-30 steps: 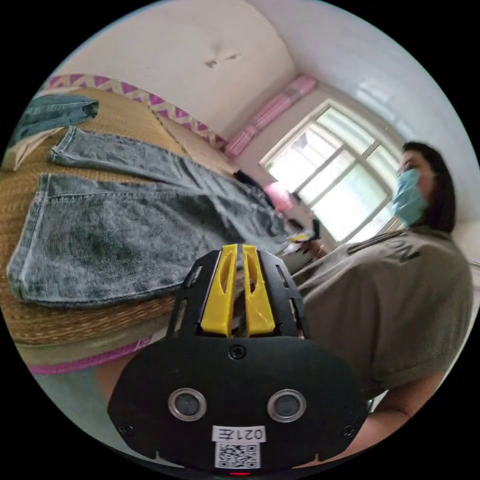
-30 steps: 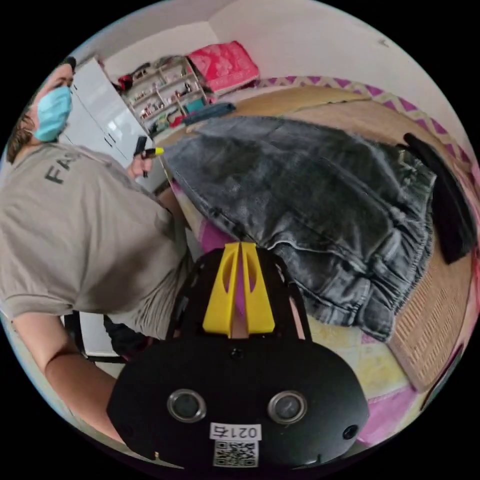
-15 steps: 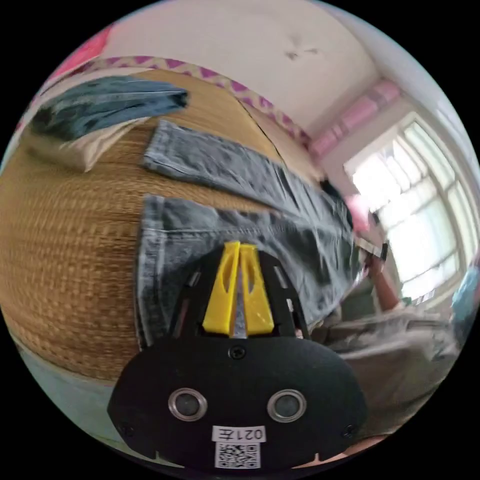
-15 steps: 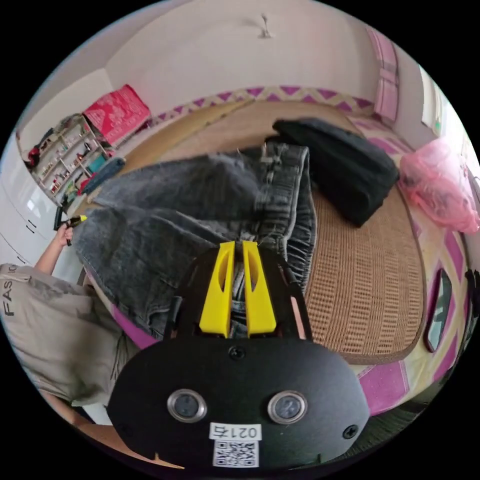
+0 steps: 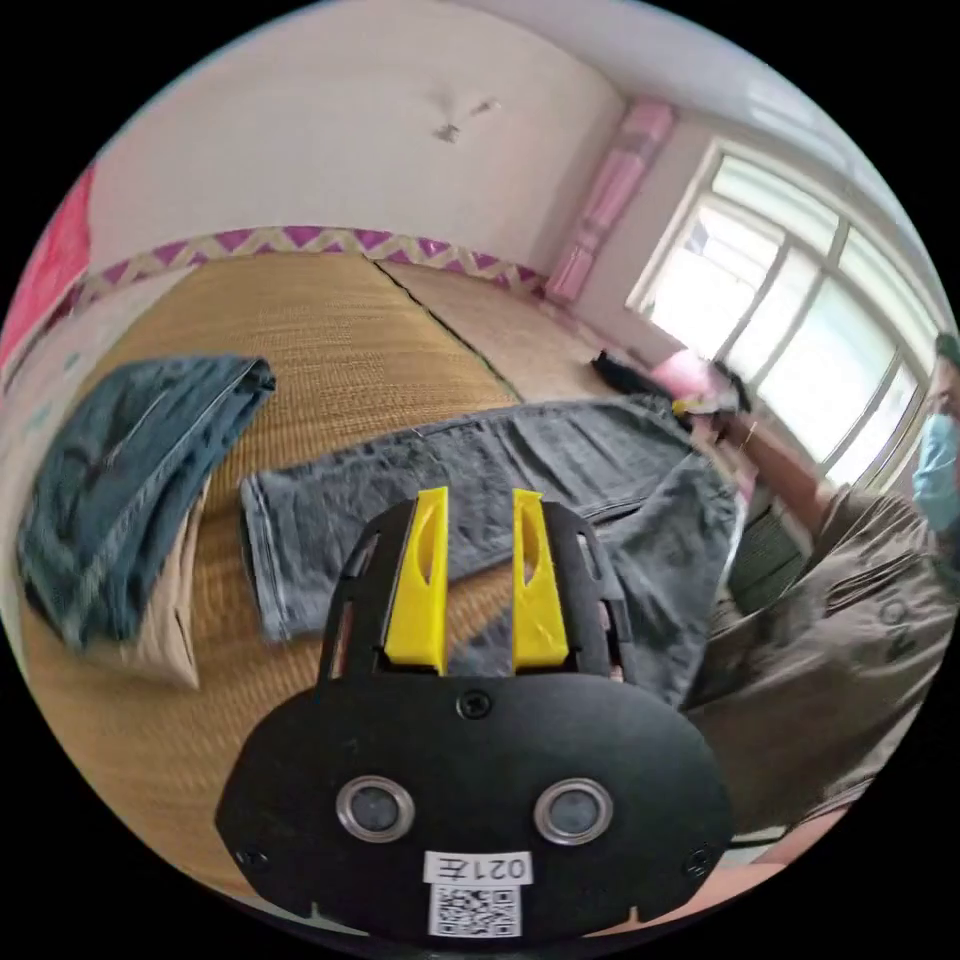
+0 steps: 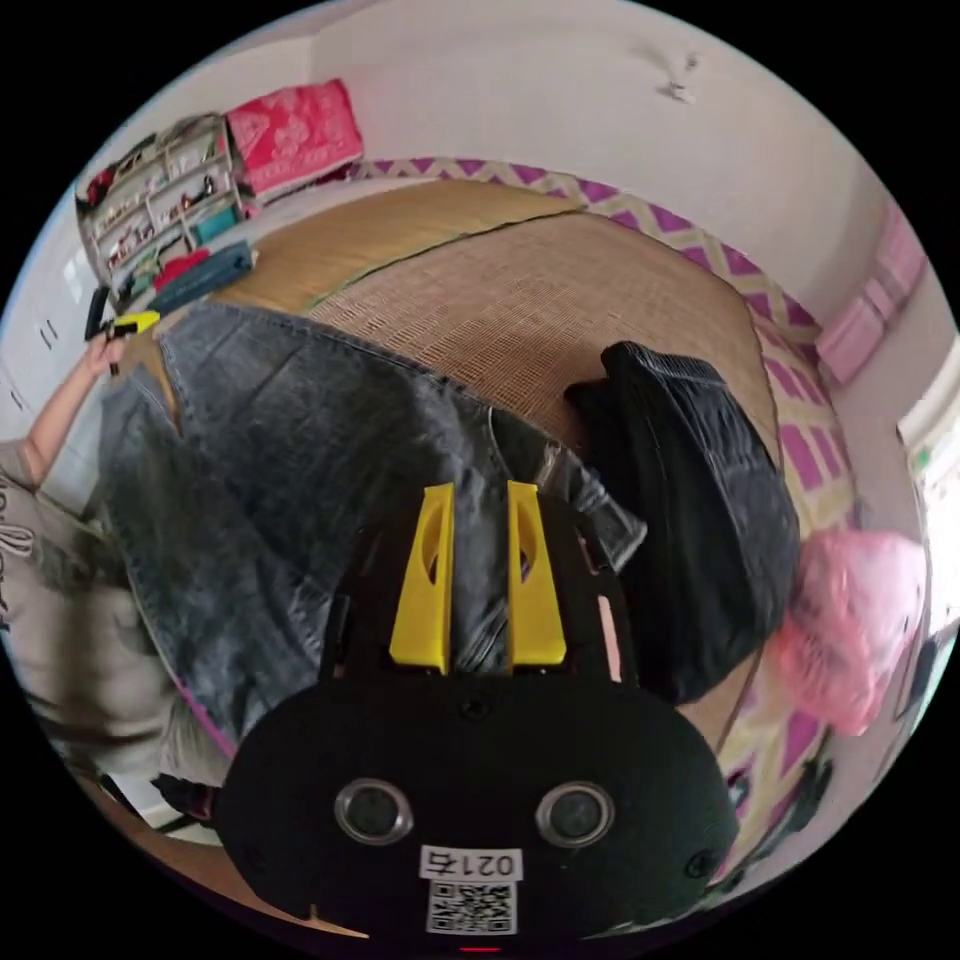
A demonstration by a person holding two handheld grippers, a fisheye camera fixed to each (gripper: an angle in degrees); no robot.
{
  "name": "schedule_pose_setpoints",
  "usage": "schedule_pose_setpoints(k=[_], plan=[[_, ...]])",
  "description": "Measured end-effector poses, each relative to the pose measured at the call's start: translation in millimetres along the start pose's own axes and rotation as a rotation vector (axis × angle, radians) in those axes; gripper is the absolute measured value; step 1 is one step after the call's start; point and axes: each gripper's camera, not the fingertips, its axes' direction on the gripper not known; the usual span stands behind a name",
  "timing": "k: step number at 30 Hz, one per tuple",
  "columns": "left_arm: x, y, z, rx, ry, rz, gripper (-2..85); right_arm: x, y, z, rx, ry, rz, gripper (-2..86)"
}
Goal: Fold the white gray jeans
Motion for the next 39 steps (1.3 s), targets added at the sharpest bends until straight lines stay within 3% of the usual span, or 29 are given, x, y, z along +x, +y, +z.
schedule_pose_setpoints(k=[7,10,15,24,27,30,32,36,39], plan=[[-23.3,-91.9,119.0,-0.230,-0.131,0.199,14.2,17.5,-148.1,104.4,-0.297,0.106,-0.292,11.0],[-31.8,-107.3,152.2,-0.326,-0.123,0.208,13.3,20.4,-173.7,138.4,-0.417,-0.068,-0.340,4.8],[-35.0,-123.2,160.2,-0.387,-0.064,0.205,1.5,29.8,-188.1,124.1,-0.403,-0.185,-0.366,0.2],[-44.5,-188.0,196.4,-0.356,-0.144,0.063,0.5,38.7,-220.9,126.0,-0.392,0.063,-0.299,0.2],[-37.8,-183.4,185.1,-0.310,-0.143,0.057,1.7,42.2,-210.8,133.2,-0.412,0.013,-0.195,1.7],[-16.8,-153.0,134.2,-0.161,-0.052,0.094,3.7,18.2,-182.3,88.0,-0.240,0.013,-0.175,4.7],[6.6,-125.5,106.5,-0.130,0.017,0.131,4.5,-21.0,-138.2,36.9,-0.077,-0.091,-0.219,4.0],[86.6,-44.4,58.4,-0.148,0.077,0.220,4.7,-90.8,-50.8,-14.4,0.001,-0.197,-0.263,2.5],[122.5,20.6,12.9,-0.018,0.104,0.098,2.4,-123.3,30.4,-53.5,0.076,-0.191,-0.117,1.0]])
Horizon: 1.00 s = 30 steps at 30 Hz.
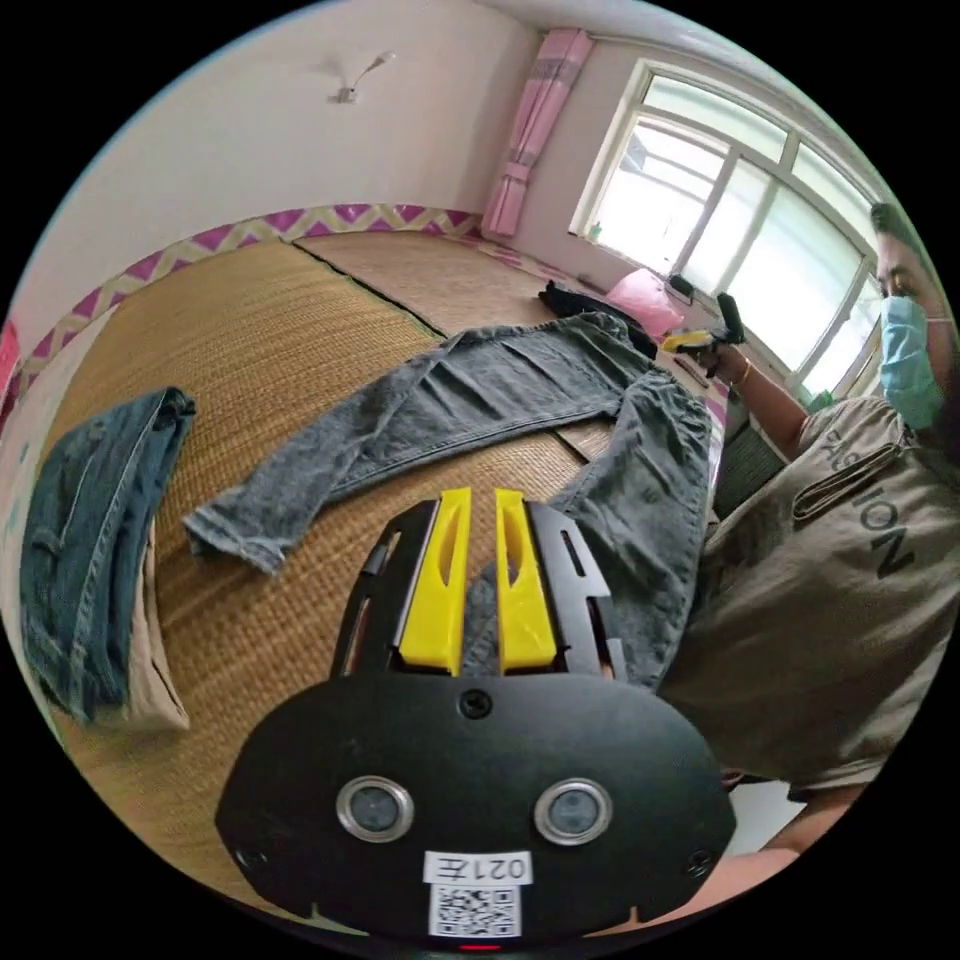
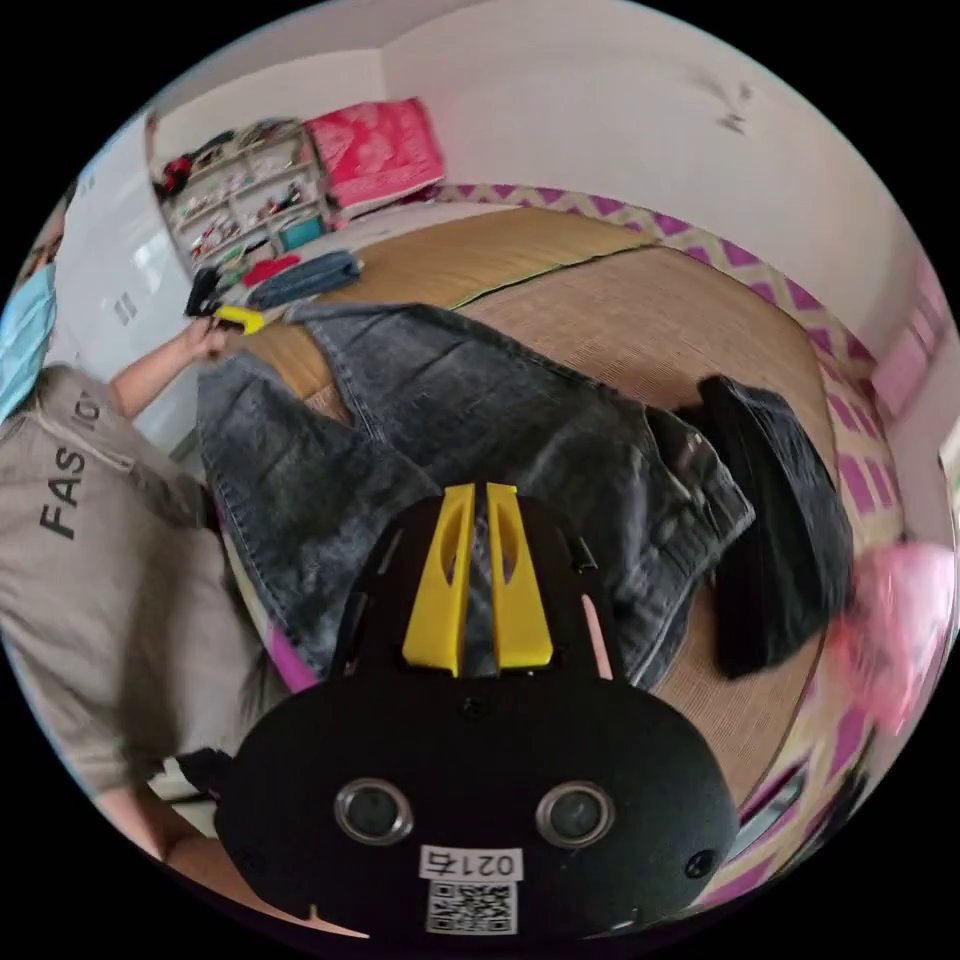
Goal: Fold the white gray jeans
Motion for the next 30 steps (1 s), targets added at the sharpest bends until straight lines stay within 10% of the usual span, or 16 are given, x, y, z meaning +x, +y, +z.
schedule_pose_setpoints(k=[8,11,18,30], plan=[[2.8,150.2,-88.6,0.332,-0.089,-0.488,-0.9,-42.3,230.0,-57.2,0.241,-0.021,0.545,-0.5],[-22.6,116.5,-64.2,0.233,0.105,-0.410,-0.9,-54.5,271.3,-65.9,0.345,-0.060,0.601,-0.5],[-50.7,-3.1,35.4,-0.200,-0.264,-0.245,-1.0,-93.7,306.4,-62.1,0.488,-0.170,0.613,-0.6],[-116.9,-78.0,-41.0,0.061,-0.584,-0.373,-0.9,-118.0,341.2,6.2,0.516,-0.269,0.749,-0.5]])
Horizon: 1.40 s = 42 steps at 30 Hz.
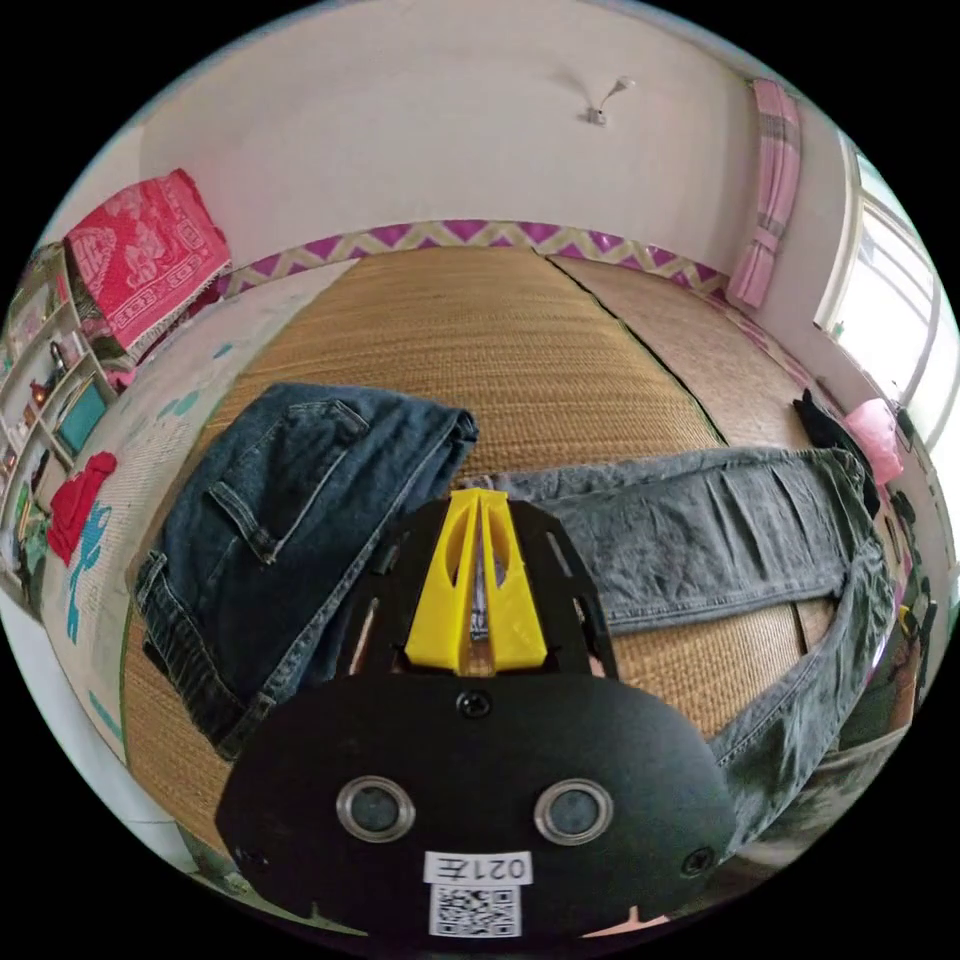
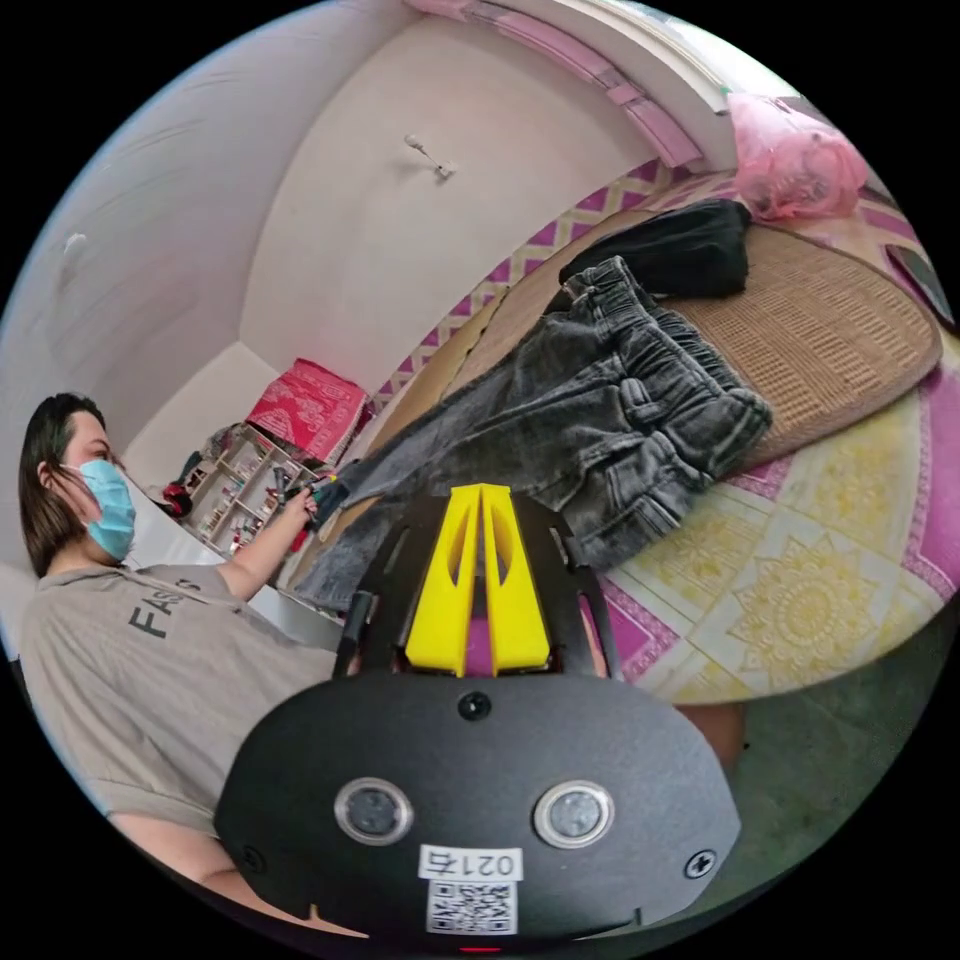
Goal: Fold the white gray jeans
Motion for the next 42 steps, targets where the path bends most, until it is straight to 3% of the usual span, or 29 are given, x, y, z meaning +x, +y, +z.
schedule_pose_setpoints(k=[5,9,13,17,25,29,42], plan=[[-10.7,20.2,-2.9,-0.006,0.044,-0.025,-0.9,-21.4,-16.2,42.3,-0.010,-0.122,-0.071,0.0],[2.0,90.8,-44.0,-0.007,0.354,-0.012,-0.2,-40.8,-29.3,61.1,-0.069,-0.040,-0.116,2.7],[4.2,188.1,-103.1,0.025,0.635,-0.134,6.4,-34.3,-27.5,33.9,0.039,0.114,0.002,7.0],[-4.9,270.9,-143.5,0.032,0.632,-0.268,11.9,-22.8,2.0,-11.7,0.177,0.217,0.159,8.4],[-31.4,424.1,-179.1,0.084,0.568,-0.751,13.6,18.1,53.0,-28.9,0.179,0.199,0.480,11.5],[-37.6,441.1,-173.2,0.073,0.599,-0.813,14.0,46.7,64.6,-3.6,0.165,-0.013,0.568,10.9],[-71.6,452.5,-150.4,0.095,0.699,-0.903,12.5,67.3,70.6,9.8,0.204,-0.117,0.607,8.7]])
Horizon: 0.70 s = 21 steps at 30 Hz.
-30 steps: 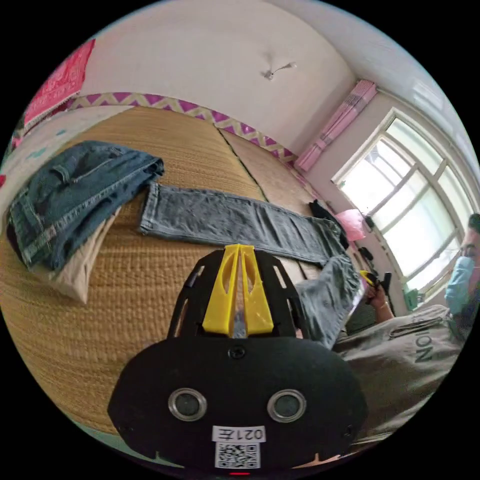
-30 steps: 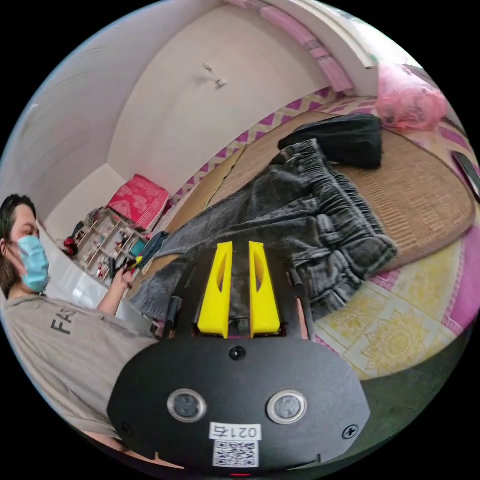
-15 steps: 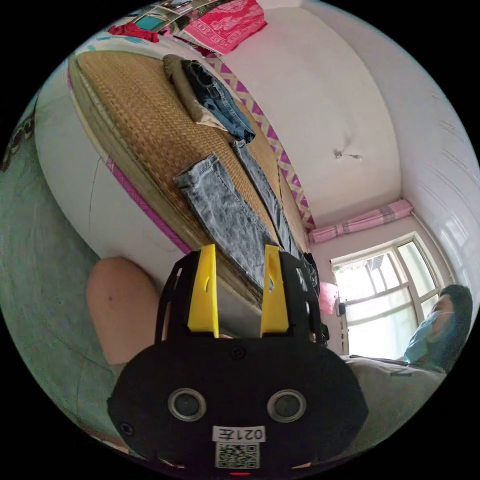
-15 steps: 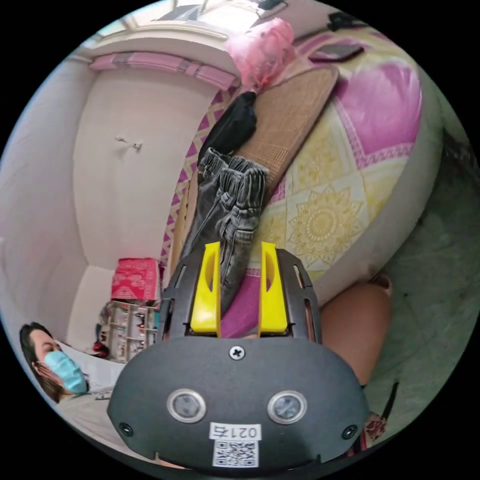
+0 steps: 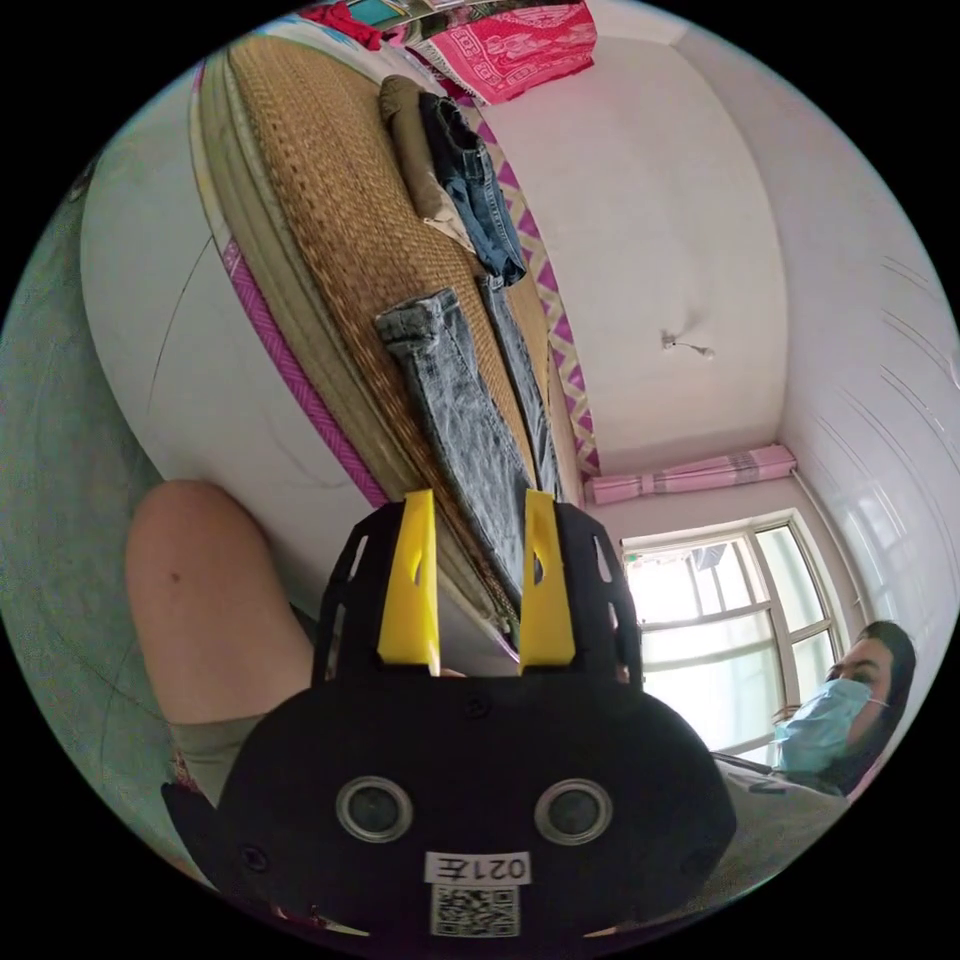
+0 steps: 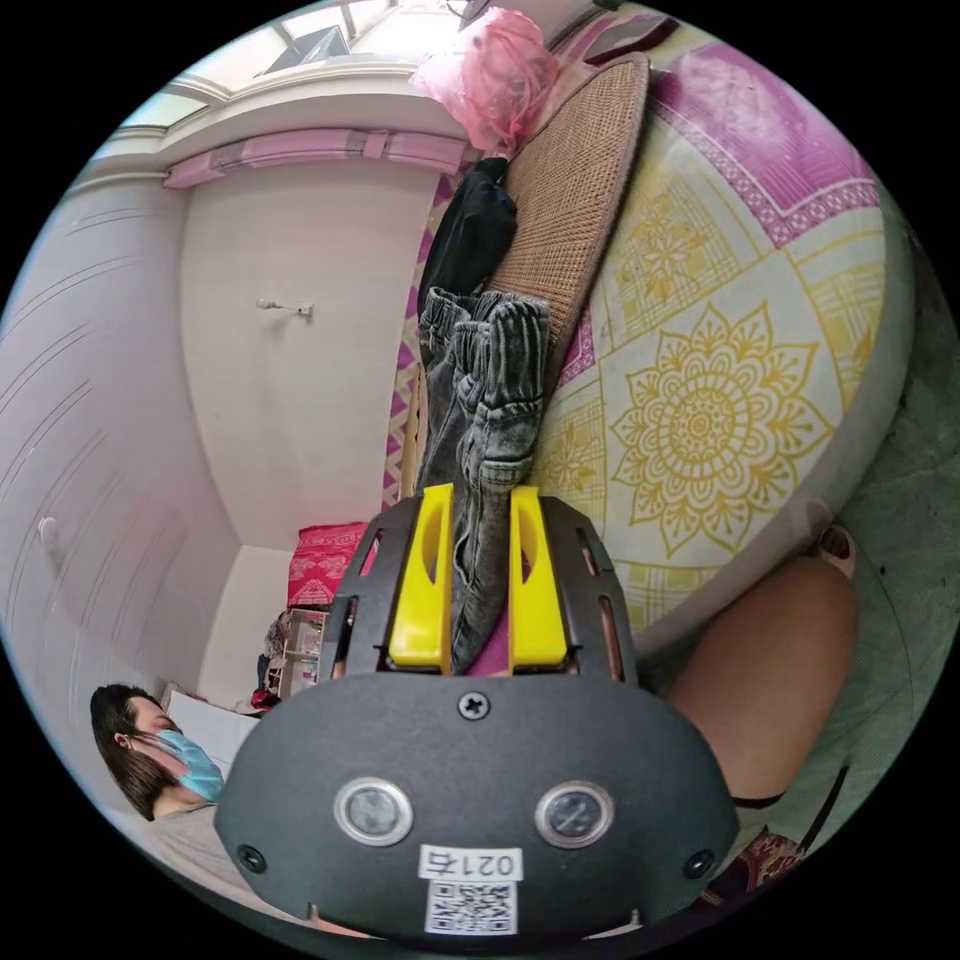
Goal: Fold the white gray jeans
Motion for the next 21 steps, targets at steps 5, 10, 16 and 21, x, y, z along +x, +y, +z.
schedule_pose_setpoints(k=[5,10,16,21], plan=[[0.7,-0.5,-4.2,0.000,-0.023,0.002,11.8,8.4,-0.2,-4.5,0.002,-0.017,0.004,8.2],[-3.0,2.7,-3.1,-0.006,-0.010,-0.005,9.9,17.4,-1.1,-9.3,0.010,-0.034,0.009,7.9],[-11.7,-8.5,11.4,-0.026,0.006,0.000,9.3,28.5,-5.1,-15.6,0.011,-0.047,0.013,7.5],[-17.8,-14.0,15.8,-0.015,-0.001,-0.014,8.8,35.9,-10.5,-20.9,0.007,-0.053,0.018,7.3]])
